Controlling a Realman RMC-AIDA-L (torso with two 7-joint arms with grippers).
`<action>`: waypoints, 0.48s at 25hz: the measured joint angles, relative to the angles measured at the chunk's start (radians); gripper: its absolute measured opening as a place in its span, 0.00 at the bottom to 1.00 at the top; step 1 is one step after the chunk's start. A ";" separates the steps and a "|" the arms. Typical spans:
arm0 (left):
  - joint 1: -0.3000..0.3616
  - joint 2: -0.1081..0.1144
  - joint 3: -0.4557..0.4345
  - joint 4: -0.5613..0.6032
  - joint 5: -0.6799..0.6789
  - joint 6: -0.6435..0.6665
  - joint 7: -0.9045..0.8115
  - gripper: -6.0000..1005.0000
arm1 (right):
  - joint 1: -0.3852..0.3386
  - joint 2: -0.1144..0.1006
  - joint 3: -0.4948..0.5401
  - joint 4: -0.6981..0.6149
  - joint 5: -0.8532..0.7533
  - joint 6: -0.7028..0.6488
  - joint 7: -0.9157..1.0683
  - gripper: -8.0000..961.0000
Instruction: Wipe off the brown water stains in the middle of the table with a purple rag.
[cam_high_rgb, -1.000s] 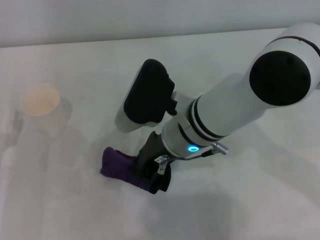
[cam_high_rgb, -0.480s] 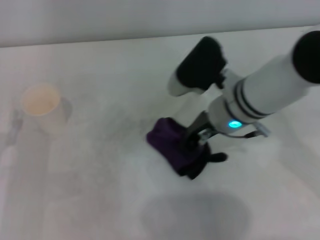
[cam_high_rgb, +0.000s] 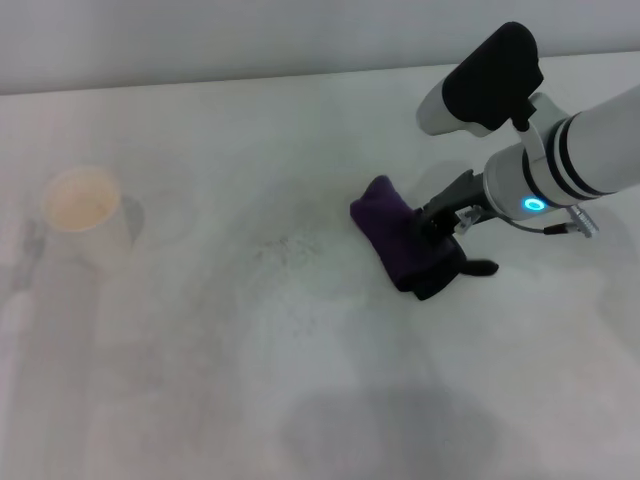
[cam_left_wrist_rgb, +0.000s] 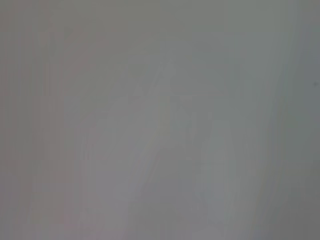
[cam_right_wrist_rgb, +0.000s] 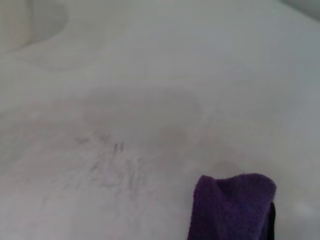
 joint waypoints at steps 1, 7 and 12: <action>-0.001 0.000 0.000 0.000 0.000 0.000 0.000 0.88 | 0.000 0.000 0.000 0.000 0.000 0.000 0.000 0.16; 0.004 0.000 0.000 0.000 0.000 0.001 0.000 0.88 | -0.004 0.004 -0.028 -0.005 -0.002 -0.021 -0.054 0.18; 0.007 0.000 0.000 0.000 0.000 0.002 0.000 0.88 | -0.027 0.002 -0.048 -0.026 0.002 -0.069 -0.059 0.19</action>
